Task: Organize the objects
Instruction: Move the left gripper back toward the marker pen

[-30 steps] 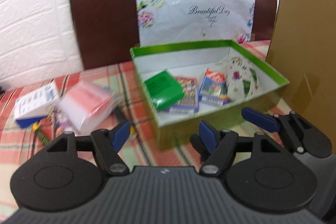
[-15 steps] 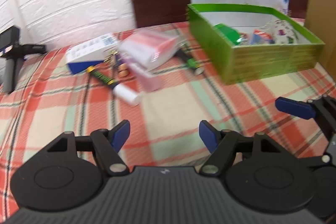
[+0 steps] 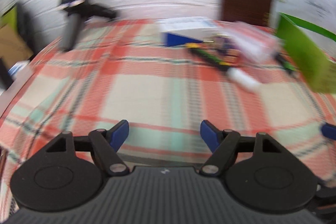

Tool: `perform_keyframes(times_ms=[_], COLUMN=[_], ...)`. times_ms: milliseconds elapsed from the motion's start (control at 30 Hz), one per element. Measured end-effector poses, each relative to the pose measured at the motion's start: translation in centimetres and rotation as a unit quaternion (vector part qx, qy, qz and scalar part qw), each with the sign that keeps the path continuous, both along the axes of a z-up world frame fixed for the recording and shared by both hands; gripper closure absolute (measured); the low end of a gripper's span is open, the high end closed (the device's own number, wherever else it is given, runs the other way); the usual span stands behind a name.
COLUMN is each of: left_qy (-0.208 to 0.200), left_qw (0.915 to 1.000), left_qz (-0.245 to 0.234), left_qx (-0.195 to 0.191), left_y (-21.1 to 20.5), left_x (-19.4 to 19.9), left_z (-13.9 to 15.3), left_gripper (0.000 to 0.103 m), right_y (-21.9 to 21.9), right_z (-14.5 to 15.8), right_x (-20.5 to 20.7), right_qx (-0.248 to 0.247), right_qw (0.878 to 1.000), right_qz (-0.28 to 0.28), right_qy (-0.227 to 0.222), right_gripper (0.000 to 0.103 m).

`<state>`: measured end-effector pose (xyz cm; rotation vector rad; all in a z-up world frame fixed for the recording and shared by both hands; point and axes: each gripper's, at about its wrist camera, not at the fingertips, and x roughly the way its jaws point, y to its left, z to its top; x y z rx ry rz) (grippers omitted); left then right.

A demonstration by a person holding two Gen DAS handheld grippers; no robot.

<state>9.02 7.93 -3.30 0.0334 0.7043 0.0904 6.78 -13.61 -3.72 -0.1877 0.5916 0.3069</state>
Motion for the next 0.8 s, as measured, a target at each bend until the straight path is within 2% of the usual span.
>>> perform_keyframes(times_ms=[100, 167, 233, 367, 533, 633, 700, 767, 800], left_qy=[-0.021, -0.035, -0.044, -0.050, -0.055, -0.055, -0.055, -0.055, -0.055], left_qw=[0.9993, 0.9987, 0.9981, 0.9980, 0.9977, 0.9976, 0.9976, 0.9976, 0.9976], left_qz=[0.030, 0.036, 0.037, 0.036, 0.035, 0.035, 0.035, 0.035, 0.035], left_qx=[0.003, -0.011, -0.023, -0.011, -0.019, -0.021, -0.021, -0.021, -0.021], left_y=[2.7, 4.1, 4.7, 4.2, 4.6, 4.6, 4.6, 4.6, 4.6], left_x=[0.2, 0.2, 0.2, 0.3, 0.3, 0.3, 0.3, 0.3, 0.3], left_z=[-0.2, -0.6, -0.7, -0.9, -1.1, -1.1, -1.1, -1.1, -1.1], left_gripper=[0.014, 0.007, 0.007, 0.005, 0.004, 0.004, 0.004, 0.004, 0.004], right_y=[1.1, 1.9, 2.6, 3.6, 3.8, 4.5, 5.0, 5.4, 5.6], right_z=[0.0, 0.0, 0.0, 0.1, 0.0, -0.1, -0.1, 0.0, 0.0], right_x=[0.9, 1.8, 2.9, 5.8, 9.8, 11.4, 12.2, 12.8, 12.8], right_qx=[-0.002, 0.002, 0.007, 0.008, 0.022, 0.023, 0.022, 0.025, 0.026], right_qw=[1.000, 1.000, 0.999, 1.000, 1.000, 0.999, 0.999, 0.999, 0.999], right_qz=[0.012, 0.020, 0.029, 0.024, 0.005, 0.006, 0.009, 0.017, 0.021], right_qy=[0.003, 0.006, 0.012, 0.010, 0.021, 0.023, 0.023, 0.025, 0.025], right_gripper=[0.023, 0.027, 0.029, 0.036, 0.035, 0.039, 0.045, 0.071, 0.079])
